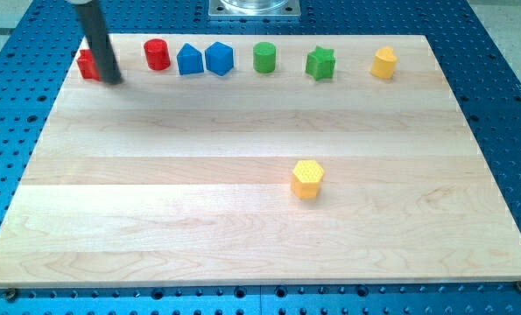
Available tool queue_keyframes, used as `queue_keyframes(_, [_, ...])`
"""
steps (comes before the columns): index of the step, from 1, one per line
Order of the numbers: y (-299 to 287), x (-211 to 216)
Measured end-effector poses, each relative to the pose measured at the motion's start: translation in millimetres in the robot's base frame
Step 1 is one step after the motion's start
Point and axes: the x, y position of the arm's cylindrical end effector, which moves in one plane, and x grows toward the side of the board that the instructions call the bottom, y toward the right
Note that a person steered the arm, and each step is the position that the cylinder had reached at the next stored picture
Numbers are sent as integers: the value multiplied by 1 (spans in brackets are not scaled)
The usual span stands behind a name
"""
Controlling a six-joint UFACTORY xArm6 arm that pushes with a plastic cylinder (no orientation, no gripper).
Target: Place red star left to red circle
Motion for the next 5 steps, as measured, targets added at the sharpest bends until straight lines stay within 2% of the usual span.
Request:
queue_keyframes(1, [-46,21])
queue_keyframes(2, [-48,-19])
queue_keyframes(5, [2,-34])
